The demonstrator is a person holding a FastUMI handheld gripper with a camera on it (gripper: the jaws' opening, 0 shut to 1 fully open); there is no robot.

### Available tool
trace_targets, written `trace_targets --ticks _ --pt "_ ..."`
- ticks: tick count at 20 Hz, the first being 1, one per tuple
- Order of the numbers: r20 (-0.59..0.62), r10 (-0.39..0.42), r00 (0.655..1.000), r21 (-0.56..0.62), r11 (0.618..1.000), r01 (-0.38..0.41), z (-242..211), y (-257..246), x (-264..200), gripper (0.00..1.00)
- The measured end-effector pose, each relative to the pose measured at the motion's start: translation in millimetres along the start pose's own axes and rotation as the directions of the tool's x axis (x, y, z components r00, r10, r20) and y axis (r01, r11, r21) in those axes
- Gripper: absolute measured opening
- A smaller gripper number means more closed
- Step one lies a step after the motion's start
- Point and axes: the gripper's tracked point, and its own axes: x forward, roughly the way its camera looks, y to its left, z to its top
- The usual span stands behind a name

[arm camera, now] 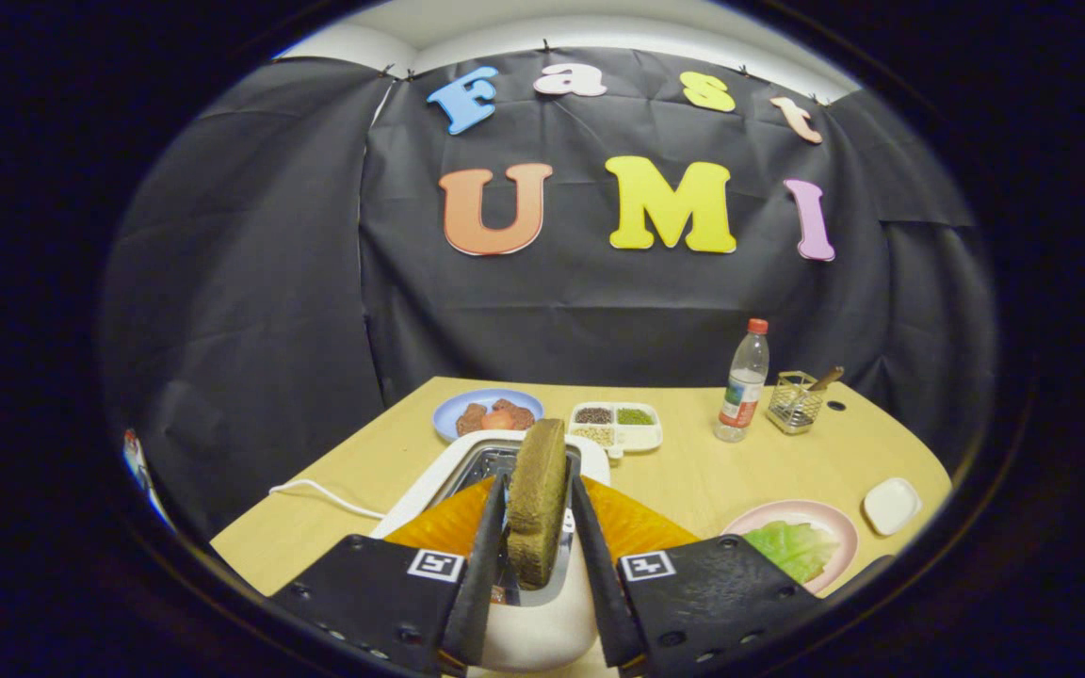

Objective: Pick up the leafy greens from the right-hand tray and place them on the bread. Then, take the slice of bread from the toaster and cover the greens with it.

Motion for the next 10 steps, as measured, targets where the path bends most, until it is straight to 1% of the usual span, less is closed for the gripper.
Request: trace_targets --ticks 2,4,5,6,10 --pt "-0.016 -0.002 1.000 0.026 1.000 0.003 -0.5 -2.2 3.1 0.27" --pt "-0.001 -0.008 1.000 0.022 1.000 0.008 5.9 -5.4 -0.3 0.19" --pt "0.008 -0.002 1.000 0.029 1.000 0.002 8.9 -5.4 -3.3 0.19" --pt "0.016 0.000 1.000 0.039 0.999 0.000 12.2 -6.1 -4.2 0.12" --pt "0.069 0.040 0.997 0.070 0.997 -0.044 41.2 -6.0 -24.0 0.11"
